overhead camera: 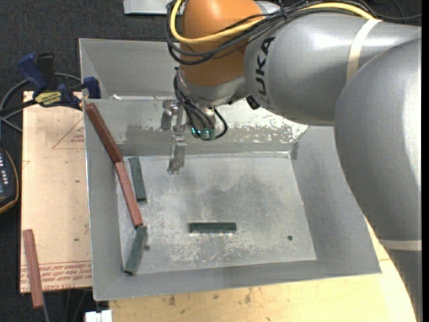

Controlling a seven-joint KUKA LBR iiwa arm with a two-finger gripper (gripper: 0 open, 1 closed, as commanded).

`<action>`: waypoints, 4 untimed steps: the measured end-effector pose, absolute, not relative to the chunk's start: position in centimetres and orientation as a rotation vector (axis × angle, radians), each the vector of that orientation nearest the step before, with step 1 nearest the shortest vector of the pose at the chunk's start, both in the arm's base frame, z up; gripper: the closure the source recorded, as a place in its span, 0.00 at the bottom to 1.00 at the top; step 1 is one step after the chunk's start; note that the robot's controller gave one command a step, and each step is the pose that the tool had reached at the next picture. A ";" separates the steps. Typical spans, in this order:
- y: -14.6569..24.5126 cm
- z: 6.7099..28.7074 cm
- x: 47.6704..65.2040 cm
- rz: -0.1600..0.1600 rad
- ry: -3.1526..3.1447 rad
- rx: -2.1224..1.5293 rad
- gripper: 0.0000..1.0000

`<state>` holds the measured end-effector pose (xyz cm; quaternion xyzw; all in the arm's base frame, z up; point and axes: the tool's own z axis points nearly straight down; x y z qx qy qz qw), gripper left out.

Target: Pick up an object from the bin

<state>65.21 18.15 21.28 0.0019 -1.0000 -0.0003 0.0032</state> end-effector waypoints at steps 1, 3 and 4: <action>24.2 6.9 62.3 -0.004 -3.092 0.574 0.00; 25.0 10.0 61.8 -0.002 -2.711 1.597 0.00; 24.5 7.2 63.3 0.010 -2.566 1.817 0.00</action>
Offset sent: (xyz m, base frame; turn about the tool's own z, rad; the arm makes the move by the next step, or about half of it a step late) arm -0.0291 0.0587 -0.1428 -0.3643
